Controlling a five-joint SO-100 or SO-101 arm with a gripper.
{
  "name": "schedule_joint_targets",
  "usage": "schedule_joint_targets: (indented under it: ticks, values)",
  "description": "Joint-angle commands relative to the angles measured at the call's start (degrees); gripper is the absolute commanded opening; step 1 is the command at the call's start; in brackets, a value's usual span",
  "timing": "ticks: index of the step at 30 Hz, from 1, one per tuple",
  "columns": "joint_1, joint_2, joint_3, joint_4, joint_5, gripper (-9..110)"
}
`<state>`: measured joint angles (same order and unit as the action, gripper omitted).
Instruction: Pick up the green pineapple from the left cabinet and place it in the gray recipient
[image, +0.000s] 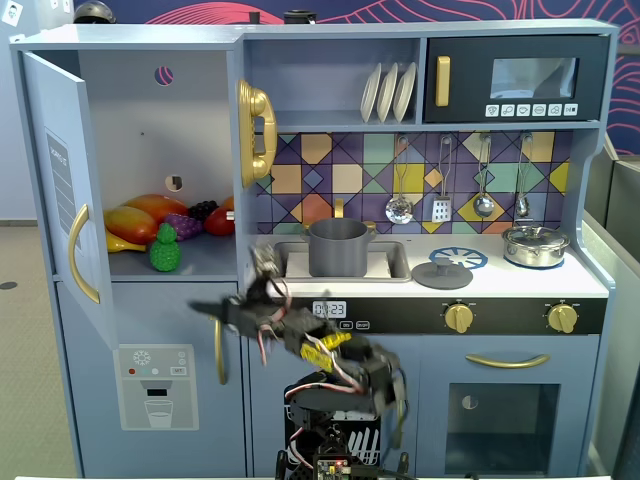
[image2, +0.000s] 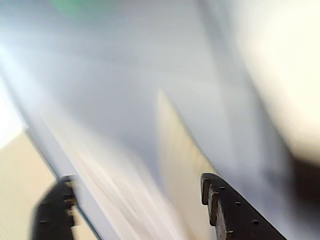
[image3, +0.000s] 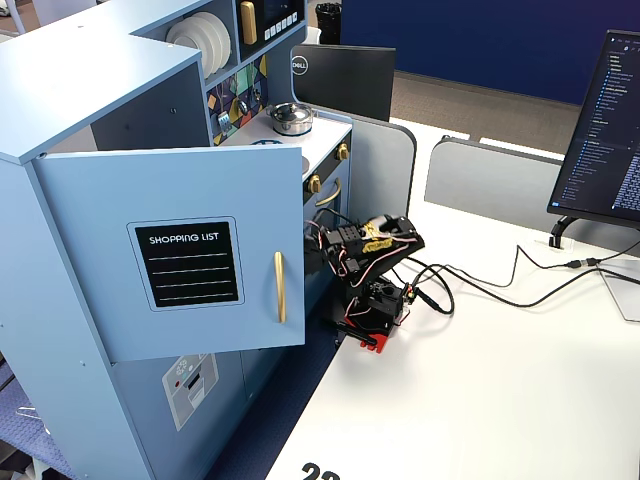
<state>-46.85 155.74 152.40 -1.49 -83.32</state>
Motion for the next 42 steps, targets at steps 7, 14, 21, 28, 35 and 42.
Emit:
schedule_joint_targets:
  ticks: [7,14,21,28,35,42]
  values:
    - [0.5,-18.1,-20.8,-6.4,-6.6,33]
    - [1.8,-30.0,-28.1,-14.2,-4.4,36]
    - [3.0,-41.9,-35.7,-18.3,0.8,38]
    - [2.5,-52.3,-46.0,-17.9,1.8,38]
    - [-1.2,-63.0,-58.0,-17.3,-10.5,0]
    - [-3.3,-37.2,-38.1,-20.5,-19.7,0]
